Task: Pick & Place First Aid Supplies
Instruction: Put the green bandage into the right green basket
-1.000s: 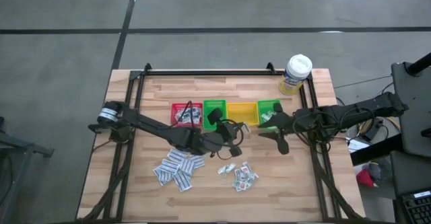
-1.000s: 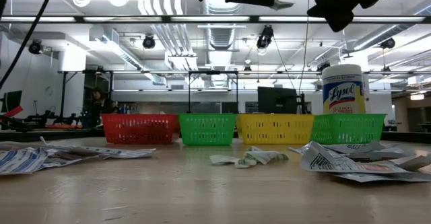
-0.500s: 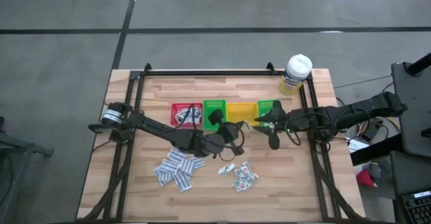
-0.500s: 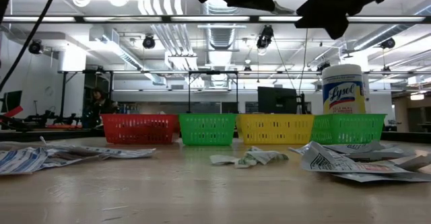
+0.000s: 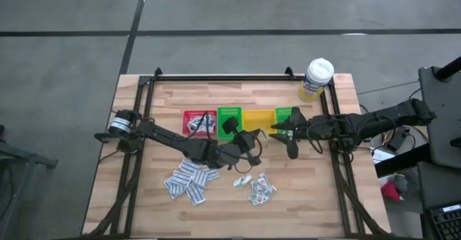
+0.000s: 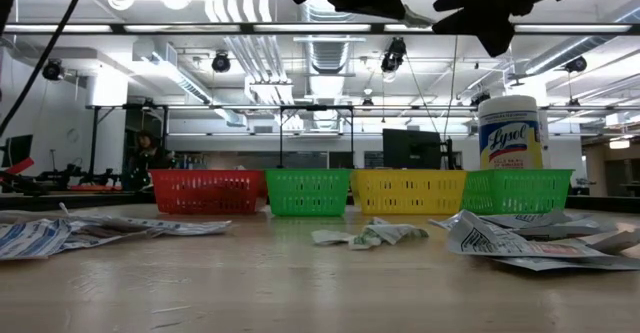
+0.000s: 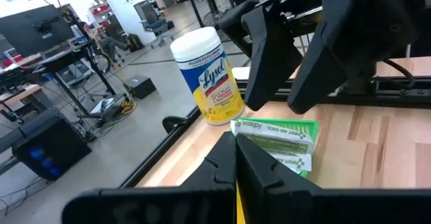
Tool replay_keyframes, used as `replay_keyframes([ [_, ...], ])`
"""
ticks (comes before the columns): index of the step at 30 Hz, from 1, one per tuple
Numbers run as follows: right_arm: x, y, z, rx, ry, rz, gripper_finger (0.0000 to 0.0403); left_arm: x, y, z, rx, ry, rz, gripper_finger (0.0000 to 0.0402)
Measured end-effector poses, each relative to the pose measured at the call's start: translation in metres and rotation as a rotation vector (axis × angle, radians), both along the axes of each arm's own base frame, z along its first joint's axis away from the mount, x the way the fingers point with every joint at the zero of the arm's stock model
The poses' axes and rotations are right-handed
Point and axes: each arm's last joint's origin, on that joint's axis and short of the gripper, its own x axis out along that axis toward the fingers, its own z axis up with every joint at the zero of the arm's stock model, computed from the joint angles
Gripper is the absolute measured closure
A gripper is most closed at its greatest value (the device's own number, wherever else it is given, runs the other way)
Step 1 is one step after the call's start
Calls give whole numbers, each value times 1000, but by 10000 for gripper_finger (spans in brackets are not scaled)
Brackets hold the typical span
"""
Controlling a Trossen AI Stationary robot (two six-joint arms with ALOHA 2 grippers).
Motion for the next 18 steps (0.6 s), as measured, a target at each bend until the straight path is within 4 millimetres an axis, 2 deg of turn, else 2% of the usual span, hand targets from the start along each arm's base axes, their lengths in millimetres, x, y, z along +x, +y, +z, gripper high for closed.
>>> replay_keyframes([
  [10,15,0,-13,-3,75,-12,230,2,-2,-5,-9,-1,-3,402],
  [18,31,1,-1,-53,80,-3,230,2,-5,-5,-6,3,-13,402],
])
